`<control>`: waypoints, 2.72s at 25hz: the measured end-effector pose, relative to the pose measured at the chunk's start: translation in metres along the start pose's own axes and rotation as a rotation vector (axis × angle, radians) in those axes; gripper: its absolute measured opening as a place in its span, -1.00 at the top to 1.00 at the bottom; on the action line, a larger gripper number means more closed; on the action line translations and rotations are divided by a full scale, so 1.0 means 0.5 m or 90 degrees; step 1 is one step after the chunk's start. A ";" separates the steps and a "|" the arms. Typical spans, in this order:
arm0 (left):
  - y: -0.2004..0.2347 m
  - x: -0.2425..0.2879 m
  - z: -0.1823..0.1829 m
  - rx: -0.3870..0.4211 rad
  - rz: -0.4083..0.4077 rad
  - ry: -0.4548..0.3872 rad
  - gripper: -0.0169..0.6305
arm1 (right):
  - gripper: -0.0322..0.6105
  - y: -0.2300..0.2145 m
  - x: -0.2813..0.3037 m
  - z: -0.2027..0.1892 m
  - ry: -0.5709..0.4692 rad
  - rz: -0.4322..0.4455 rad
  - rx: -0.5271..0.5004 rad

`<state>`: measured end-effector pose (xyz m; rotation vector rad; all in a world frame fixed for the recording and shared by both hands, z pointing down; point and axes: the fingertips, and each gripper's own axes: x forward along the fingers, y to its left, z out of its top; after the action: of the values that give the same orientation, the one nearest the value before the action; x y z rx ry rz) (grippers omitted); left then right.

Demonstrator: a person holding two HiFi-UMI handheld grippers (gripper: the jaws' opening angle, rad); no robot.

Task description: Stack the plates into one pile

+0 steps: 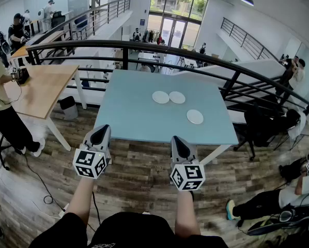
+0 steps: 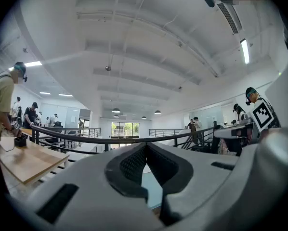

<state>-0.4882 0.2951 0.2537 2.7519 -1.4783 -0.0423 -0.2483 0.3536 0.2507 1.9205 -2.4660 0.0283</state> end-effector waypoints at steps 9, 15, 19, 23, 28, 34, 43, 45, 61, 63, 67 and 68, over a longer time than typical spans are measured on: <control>0.006 -0.018 0.013 -0.006 -0.021 -0.006 0.92 | 0.88 0.025 -0.011 0.016 -0.006 -0.002 0.012; 0.026 -0.036 0.013 -0.012 -0.034 -0.010 0.92 | 0.87 0.052 -0.018 0.015 -0.016 -0.005 0.026; 0.024 -0.051 0.004 -0.010 -0.050 -0.008 0.92 | 0.87 0.074 -0.038 0.008 -0.019 -0.004 0.033; 0.024 -0.065 -0.004 0.005 -0.055 -0.003 0.92 | 0.87 0.090 -0.044 0.001 -0.022 -0.002 0.039; -0.004 -0.059 -0.012 0.005 -0.054 -0.008 0.92 | 0.87 0.065 -0.057 -0.001 -0.026 0.012 0.035; -0.078 -0.028 -0.042 -0.001 -0.048 0.004 0.92 | 0.87 -0.018 -0.106 -0.017 -0.015 0.027 0.050; -0.219 0.059 -0.038 -0.017 -0.016 -0.002 0.92 | 0.87 -0.196 -0.146 -0.015 -0.019 0.049 0.080; -0.249 0.078 -0.040 -0.013 -0.010 -0.001 0.92 | 0.87 -0.227 -0.149 -0.016 -0.023 0.068 0.085; -0.545 0.199 -0.072 -0.028 0.008 0.005 0.92 | 0.88 -0.501 -0.265 -0.053 -0.007 0.111 0.088; -0.575 0.214 -0.073 -0.022 0.005 0.006 0.92 | 0.88 -0.536 -0.281 -0.059 -0.010 0.107 0.092; -0.616 0.238 -0.068 -0.014 0.004 0.007 0.92 | 0.88 -0.585 -0.294 -0.063 -0.011 0.100 0.100; -0.623 0.240 -0.069 -0.014 0.003 0.010 0.92 | 0.88 -0.591 -0.298 -0.065 -0.009 0.099 0.099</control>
<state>-0.1615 0.3670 0.2773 2.7256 -1.4718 -0.0371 0.0746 0.4263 0.2809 1.7809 -2.6902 0.2147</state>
